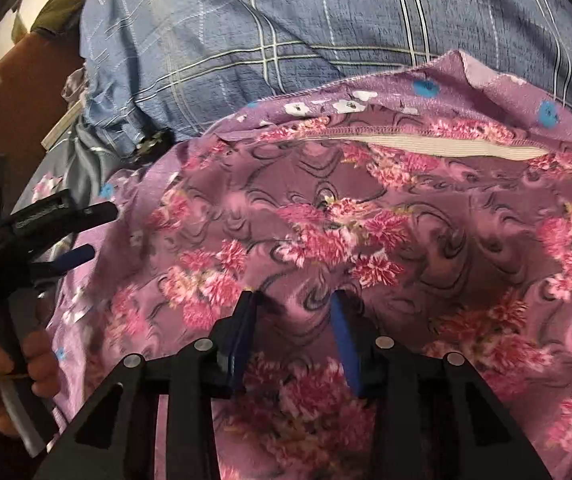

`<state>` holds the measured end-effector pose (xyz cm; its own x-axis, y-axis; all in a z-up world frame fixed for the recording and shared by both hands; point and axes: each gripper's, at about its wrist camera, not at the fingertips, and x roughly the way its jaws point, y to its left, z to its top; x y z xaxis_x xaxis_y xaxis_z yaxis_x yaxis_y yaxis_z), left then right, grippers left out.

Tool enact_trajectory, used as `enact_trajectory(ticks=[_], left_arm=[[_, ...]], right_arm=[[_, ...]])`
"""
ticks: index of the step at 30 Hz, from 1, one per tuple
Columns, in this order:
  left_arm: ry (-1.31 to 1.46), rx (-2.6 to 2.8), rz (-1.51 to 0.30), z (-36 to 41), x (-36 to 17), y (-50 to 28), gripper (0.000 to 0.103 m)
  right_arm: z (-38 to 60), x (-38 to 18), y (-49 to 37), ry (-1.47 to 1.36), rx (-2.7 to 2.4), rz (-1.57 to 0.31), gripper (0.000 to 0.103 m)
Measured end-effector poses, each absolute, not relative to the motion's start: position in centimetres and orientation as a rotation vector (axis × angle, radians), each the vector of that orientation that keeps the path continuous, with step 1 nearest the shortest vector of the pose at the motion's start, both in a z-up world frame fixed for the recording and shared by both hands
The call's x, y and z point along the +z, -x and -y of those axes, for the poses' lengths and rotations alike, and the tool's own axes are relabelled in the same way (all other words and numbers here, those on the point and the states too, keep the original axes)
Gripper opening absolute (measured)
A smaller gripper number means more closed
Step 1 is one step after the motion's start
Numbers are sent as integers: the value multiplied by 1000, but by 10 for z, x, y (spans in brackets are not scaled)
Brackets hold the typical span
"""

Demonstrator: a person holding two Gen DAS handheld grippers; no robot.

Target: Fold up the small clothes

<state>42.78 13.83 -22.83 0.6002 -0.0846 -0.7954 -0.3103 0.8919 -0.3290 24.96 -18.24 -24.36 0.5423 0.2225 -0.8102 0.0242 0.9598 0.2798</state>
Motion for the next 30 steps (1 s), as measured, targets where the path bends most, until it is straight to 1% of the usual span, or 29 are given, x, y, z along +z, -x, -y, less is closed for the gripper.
enact_trajectory(ticks=[1, 2, 7, 10, 13, 14, 15, 16, 19, 22, 25, 30], left_arm=[[470, 137, -925, -139, -228, -427, 74], [471, 135, -924, -138, -227, -425, 74], [434, 81, -924, -132, -220, -410, 74], [418, 51, -912, -133, -216, -390, 74], [453, 36, -914, -139, -215, -362, 74], [472, 26, -912, -142, -216, -350, 74], [493, 18, -905, -143, -217, -337, 74], [520, 8, -898, -145, -220, -321, 74], [616, -28, -894, -147, -233, -273, 74], [702, -69, -909, -147, -245, -245, 74], [734, -93, -937, -138, -253, -231, 74], [777, -144, -993, -122, -260, -237, 74]], right_arm=[[185, -239, -243, -281, 124, -985, 39], [190, -234, -232, -289, 126, -962, 42], [224, -218, -157, -298, 75, -867, 42], [241, -227, -124, -340, 39, -851, 42], [251, -258, -121, -370, -12, -930, 40], [250, -256, -119, -356, -2, -884, 40], [248, -254, -120, -342, 1, -887, 40], [248, -250, -123, -353, 10, -911, 43], [252, -246, -121, -428, 79, -888, 43], [252, -251, -121, -408, 72, -908, 43], [251, -249, -117, -424, 85, -893, 43], [249, -237, -105, -417, 128, -832, 43]])
